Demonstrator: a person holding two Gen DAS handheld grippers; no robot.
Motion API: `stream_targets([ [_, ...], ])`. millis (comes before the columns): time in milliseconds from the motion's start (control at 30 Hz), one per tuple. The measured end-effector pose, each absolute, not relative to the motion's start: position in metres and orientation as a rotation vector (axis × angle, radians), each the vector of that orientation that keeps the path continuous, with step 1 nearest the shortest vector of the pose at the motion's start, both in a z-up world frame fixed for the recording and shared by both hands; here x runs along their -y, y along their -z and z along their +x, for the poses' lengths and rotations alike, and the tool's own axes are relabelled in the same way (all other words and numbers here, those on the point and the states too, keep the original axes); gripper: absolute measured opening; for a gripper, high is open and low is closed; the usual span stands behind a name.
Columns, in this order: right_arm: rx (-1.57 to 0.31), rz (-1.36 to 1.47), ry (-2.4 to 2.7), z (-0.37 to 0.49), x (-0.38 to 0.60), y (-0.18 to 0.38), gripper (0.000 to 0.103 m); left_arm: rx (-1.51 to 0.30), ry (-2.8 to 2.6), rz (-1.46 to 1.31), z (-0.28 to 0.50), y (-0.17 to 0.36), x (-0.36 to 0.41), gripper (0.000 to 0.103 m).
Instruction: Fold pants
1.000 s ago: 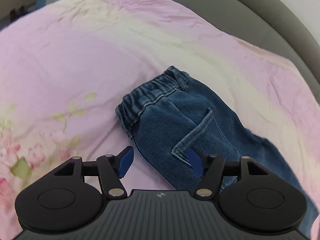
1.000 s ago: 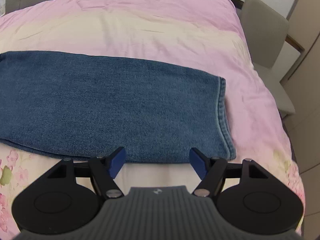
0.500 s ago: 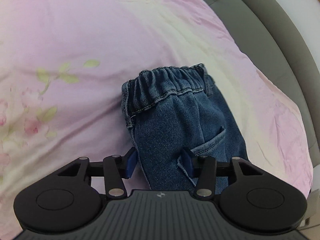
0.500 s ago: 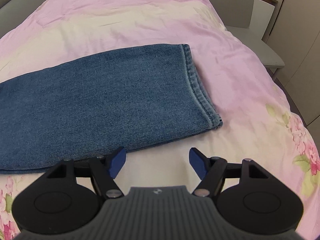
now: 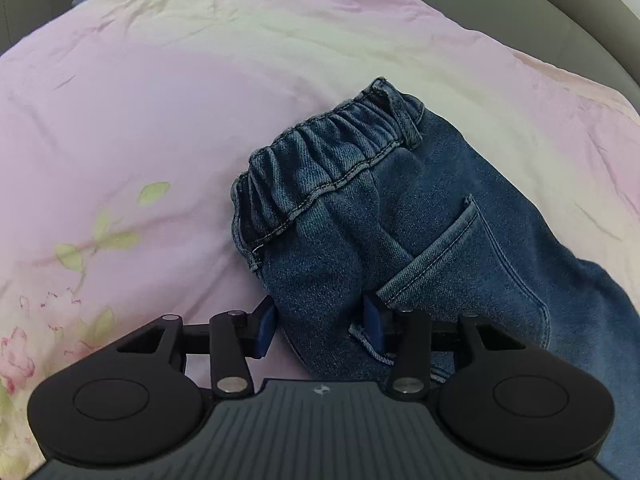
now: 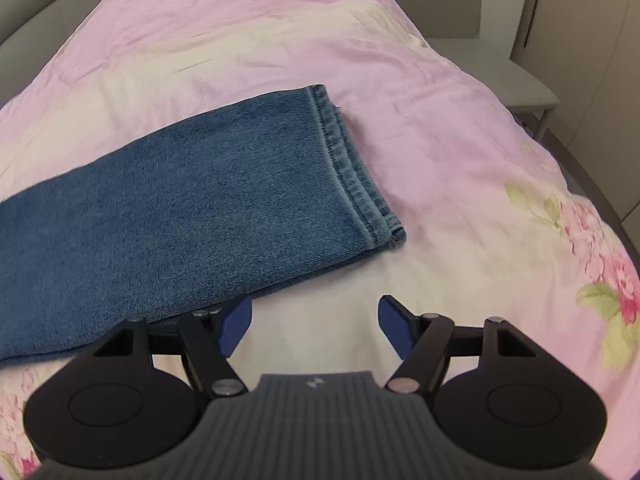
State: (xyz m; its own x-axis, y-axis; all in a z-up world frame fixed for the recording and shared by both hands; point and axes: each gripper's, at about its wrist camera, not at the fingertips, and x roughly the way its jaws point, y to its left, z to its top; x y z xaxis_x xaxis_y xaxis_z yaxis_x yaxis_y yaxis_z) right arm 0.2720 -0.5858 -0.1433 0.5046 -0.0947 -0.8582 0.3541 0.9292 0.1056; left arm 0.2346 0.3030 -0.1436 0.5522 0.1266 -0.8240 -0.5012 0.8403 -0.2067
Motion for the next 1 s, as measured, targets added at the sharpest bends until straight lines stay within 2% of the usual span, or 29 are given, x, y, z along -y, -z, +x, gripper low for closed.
stream_targets([
  [200,-0.891,0.559,0.358,0.254,0.629,0.144,0.064,-0.944,-0.399,-0.485,0.235,0.141,-0.306,0.053],
  [267,-0.855,0.632,0.382,0.253,0.64,0.147,0.06,-0.947,-0.409,-0.483,0.236,0.141,-0.306,0.053],
  [400,-0.826,0.723,0.372,0.267,0.647,0.156,0.041,-0.94,-0.419,-0.479,0.234,0.141,-0.305,0.053],
  [533,-0.84,0.732,0.389,0.291,0.648,0.167,0.036,-0.946,-0.437,-0.474,0.236,0.14,-0.303,0.053],
  [600,-0.853,0.751,0.417,0.297,0.649,0.172,0.028,-0.953,-0.445,-0.47,0.237,0.139,-0.303,0.053],
  [633,-0.863,0.751,0.434,0.298,0.649,0.173,0.015,-0.956,-0.449,-0.468,0.239,0.138,-0.302,0.053],
  [733,-0.821,0.698,0.413,0.297,0.646,0.154,0.01,-0.958,-0.458,-0.462,0.242,0.137,-0.3,0.053],
  [867,-0.727,0.448,0.361,0.304,0.626,0.106,0.005,-0.957,-0.466,-0.455,0.243,0.135,-0.297,0.053],
  [1000,-0.806,0.432,0.427,0.305,0.64,0.132,0.004,-0.96,-0.447,-0.455,0.242,0.135,-0.298,0.053],
])
